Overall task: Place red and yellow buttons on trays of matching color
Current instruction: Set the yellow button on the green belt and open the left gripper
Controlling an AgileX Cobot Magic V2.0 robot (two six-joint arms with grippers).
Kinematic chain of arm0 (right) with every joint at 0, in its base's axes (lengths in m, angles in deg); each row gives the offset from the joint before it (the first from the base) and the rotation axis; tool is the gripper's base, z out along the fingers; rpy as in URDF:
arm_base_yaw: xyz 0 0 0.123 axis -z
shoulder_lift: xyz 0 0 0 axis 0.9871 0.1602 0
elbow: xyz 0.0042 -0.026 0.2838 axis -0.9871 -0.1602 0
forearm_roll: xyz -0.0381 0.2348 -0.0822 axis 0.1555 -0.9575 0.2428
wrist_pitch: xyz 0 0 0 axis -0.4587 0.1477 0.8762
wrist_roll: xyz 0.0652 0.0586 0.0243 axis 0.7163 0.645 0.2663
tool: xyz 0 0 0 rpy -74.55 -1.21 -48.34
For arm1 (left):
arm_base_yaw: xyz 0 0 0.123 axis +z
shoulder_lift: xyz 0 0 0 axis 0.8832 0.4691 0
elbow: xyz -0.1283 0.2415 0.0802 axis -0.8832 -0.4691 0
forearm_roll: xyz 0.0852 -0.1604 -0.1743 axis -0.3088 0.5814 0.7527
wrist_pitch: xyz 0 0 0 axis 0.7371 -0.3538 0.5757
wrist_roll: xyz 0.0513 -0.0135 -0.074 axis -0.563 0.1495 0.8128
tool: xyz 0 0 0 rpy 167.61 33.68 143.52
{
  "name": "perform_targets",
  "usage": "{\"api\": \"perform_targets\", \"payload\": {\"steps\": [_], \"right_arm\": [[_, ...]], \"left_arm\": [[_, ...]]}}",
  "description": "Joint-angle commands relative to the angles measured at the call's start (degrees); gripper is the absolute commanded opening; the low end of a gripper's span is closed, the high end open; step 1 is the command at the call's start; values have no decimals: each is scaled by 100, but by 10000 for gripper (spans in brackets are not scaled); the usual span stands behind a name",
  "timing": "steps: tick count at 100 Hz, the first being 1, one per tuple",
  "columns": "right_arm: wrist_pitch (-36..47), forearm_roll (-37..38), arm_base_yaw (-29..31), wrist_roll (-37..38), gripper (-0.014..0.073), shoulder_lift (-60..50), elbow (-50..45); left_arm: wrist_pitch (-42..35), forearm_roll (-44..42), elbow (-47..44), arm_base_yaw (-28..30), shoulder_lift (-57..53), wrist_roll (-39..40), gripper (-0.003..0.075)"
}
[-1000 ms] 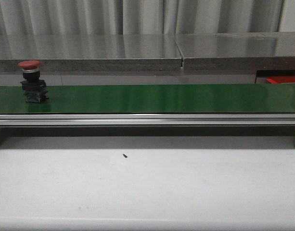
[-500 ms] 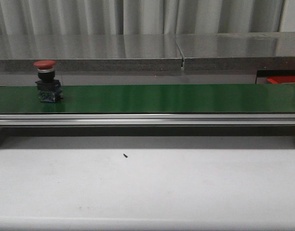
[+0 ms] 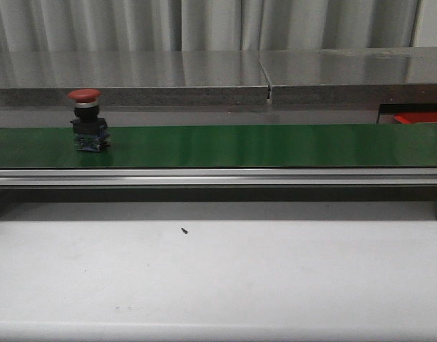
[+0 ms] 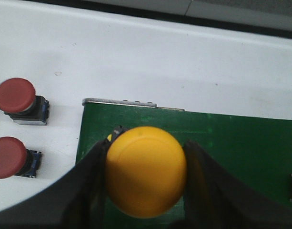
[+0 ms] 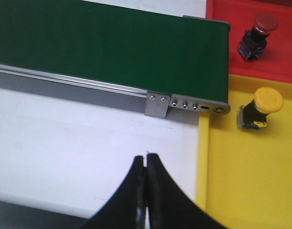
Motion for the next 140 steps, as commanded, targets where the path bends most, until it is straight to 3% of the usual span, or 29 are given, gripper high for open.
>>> {"api": "perform_targets", "payload": {"steps": [1, 92, 104, 111, 121, 126, 129, 140], "right_arm": [[319, -55, -7, -32, -66, -12, 150], [312, -55, -7, -32, -66, -12, 150], [312, -55, -7, -32, -66, -12, 150], [312, -55, -7, -32, -66, -12, 150], [312, -55, -7, -32, -66, -12, 150], [312, -55, -7, -32, -66, -12, 150], [312, -55, -7, -32, -66, -12, 150], [312, -55, -7, -32, -66, -12, 150]], "left_arm": [[-105, 70, 149, -44, -156, 0, 0], [-332, -33, -202, -44, 245, 0, 15], [-321, -22, -202, -44, 288, 0, 144], [-307, -22, -191, -44, 288, 0, 309], [-307, 79, -191, -44, 277, 0, 606], [-307, 105, -191, -44, 250, 0, 705], [-307, 121, -191, -44, 221, 0, 721], [-318, 167, -191, -44, 44, 0, 656]]}}
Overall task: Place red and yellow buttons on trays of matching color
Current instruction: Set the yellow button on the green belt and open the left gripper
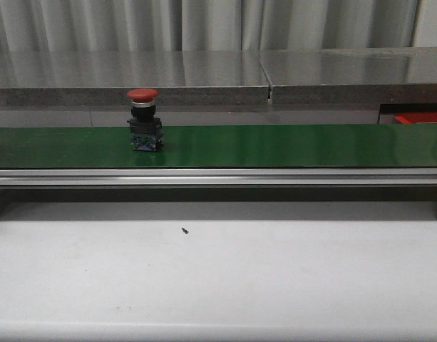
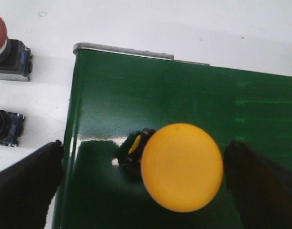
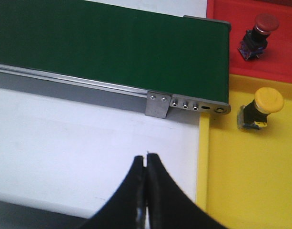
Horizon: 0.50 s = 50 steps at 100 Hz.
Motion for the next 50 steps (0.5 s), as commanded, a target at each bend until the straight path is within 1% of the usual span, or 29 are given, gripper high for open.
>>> {"api": "perform_targets", "payload": {"steps": [1, 15, 23, 37, 50], "right_arm": [[312, -55, -7, -32, -66, -12, 150], [312, -55, -7, -32, -66, -12, 150], [312, -55, -7, -32, -66, -12, 150], [312, -55, -7, -32, -66, -12, 150], [312, -55, -7, -32, -66, -12, 150]], "left_arm": [[-205, 205, 149, -21, -472, 8, 654], [-214, 343, 149, -92, -855, -178, 652], [-214, 479, 149, -211, -1123, -459, 652], [-153, 461, 129, -572, -1645, -701, 652], [-329, 461, -203, -899, -2269, -860, 652]]}}
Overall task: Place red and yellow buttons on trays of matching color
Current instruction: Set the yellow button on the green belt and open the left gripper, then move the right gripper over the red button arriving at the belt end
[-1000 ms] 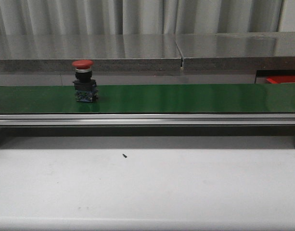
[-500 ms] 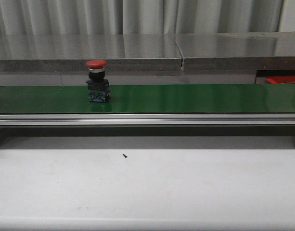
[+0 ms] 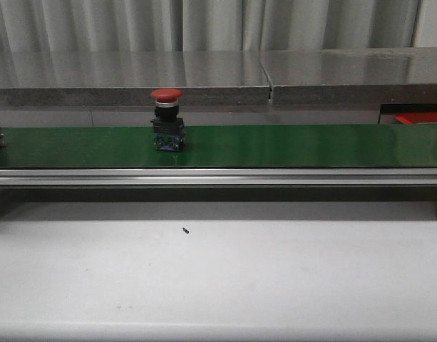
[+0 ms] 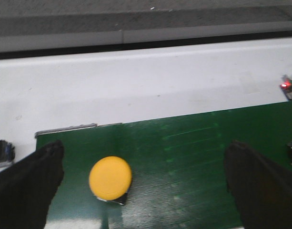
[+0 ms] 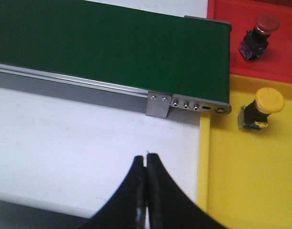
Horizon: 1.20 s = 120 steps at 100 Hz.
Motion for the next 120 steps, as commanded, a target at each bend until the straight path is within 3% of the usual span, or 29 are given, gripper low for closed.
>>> {"api": "perform_targets", "payload": {"steps": [1, 25, 49, 61, 82, 105, 120], "right_arm": [[322, -55, -7, -32, -66, -12, 150], [322, -55, -7, -32, -66, -12, 150], [322, -55, -7, -32, -66, -12, 150], [482, 12, -7, -56, -66, -12, 158], [984, 13, -7, -56, -66, -12, 158], [1040, 13, -7, -56, -66, -12, 158], [1039, 8, -7, -51, -66, -12, 158]], "left_arm": [[-355, 201, -100, -208, -607, -126, 652], [-1328, 242, -1739, -621, -2336, -126, 652], [-1483, 364, -3370, -846, -4234, -126, 648], [-1506, 374, -4039, -846, -5171, -126, 603], [-1506, 374, -4846, -846, -6412, -126, 388], [-1506, 374, -5293, -846, -7117, -126, -22], [-1510, 364, -5325, -846, -7126, -126, -19]]}}
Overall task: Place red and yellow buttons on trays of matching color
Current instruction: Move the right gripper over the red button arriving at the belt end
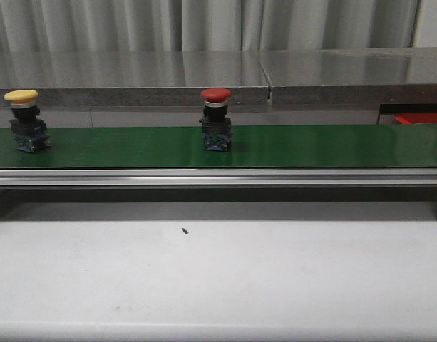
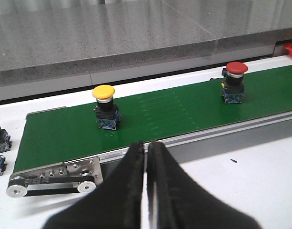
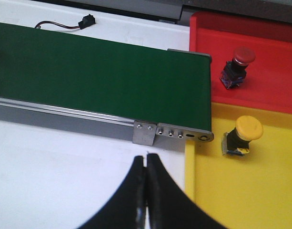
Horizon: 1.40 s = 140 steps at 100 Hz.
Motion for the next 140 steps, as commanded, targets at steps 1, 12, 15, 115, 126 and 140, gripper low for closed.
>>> {"api": "perform_targets", "payload": {"steps": [1, 12, 15, 115, 126, 140], "right_arm": [[422, -3, -7, -51, -66, -12, 158], [466, -94, -7, -51, -66, -12, 158], [499, -147, -7, -51, -66, -12, 158], [-670, -1055, -533, -507, 635, 2494, 2123], [-398, -979, -943, -594, 635, 3249, 2541], [-194, -846, -1396, -600, 635, 4146, 3085]], "left_arm": [[-432, 153, 130, -55, 45, -8, -19], [-432, 153, 130, -55, 45, -8, -19], [-432, 153, 130, -55, 45, -8, -19], [-432, 153, 130, -55, 45, -8, -19], [-432, 153, 130, -55, 45, -8, -19], [-432, 153, 130, -55, 45, -8, -19]]}}
